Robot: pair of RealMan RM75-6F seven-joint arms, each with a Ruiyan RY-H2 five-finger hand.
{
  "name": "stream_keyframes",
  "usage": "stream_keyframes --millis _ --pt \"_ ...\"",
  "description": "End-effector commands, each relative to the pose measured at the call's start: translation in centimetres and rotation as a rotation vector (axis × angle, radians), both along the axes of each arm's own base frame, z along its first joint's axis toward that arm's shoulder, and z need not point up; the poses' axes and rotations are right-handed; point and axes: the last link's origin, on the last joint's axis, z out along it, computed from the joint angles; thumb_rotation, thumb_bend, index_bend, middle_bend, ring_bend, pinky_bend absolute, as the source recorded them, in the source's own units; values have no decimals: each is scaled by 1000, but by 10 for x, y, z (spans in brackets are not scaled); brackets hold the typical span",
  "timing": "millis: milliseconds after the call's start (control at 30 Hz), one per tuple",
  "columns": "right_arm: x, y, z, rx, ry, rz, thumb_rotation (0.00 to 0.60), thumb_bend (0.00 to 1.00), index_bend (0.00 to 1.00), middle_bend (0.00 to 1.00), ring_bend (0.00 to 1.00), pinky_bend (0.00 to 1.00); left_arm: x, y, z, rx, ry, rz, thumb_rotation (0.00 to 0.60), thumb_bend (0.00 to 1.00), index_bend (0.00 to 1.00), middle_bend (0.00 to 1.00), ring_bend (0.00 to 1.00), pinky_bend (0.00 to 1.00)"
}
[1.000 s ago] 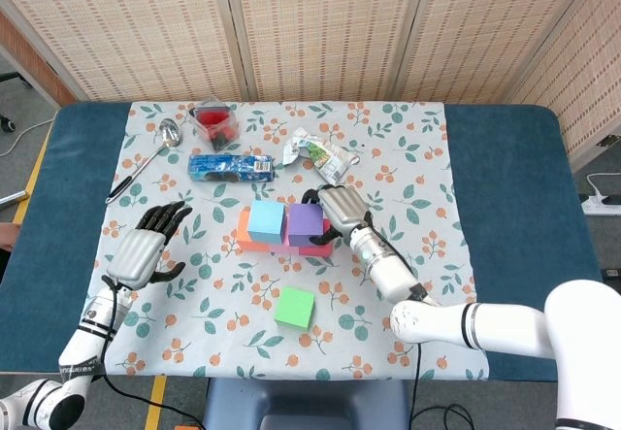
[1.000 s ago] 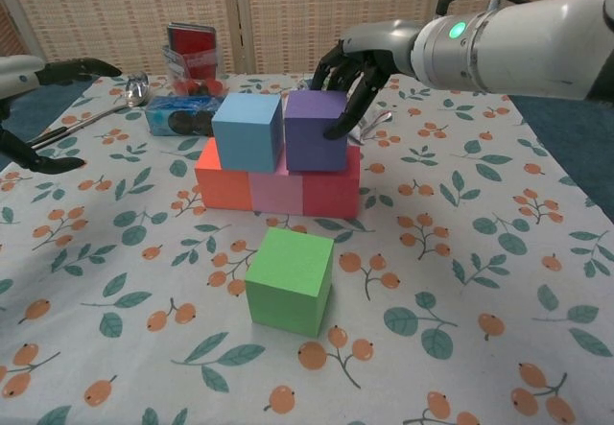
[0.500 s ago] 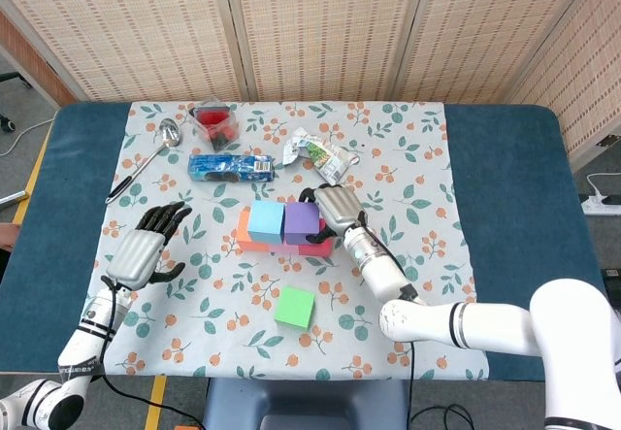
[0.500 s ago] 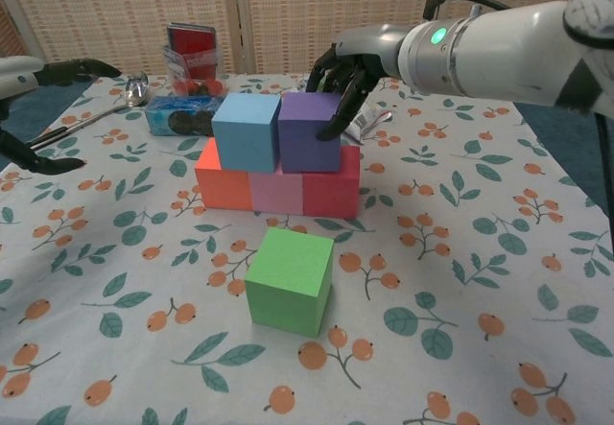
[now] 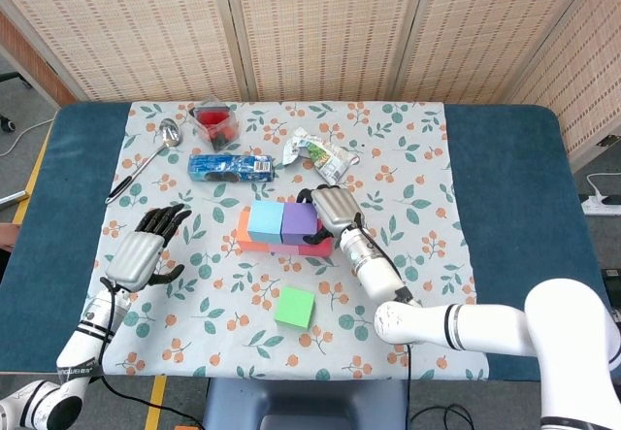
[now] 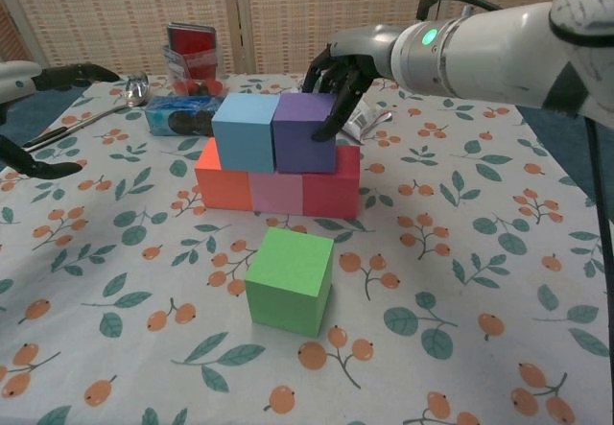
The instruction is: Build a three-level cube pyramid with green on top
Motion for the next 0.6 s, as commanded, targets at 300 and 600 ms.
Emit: stream_keyframes --millis 300,600 --pt "4 2 -3 -2 3 -9 600 182 315 408 188 188 -1 0 0 -2 -7 0 600 304 0 0 0 71" --pt "3 3 -6 -3 13 -16 600 182 311 408 182 187 -3 -1 -1 -5 -10 1 600 303 0 0 0 71"
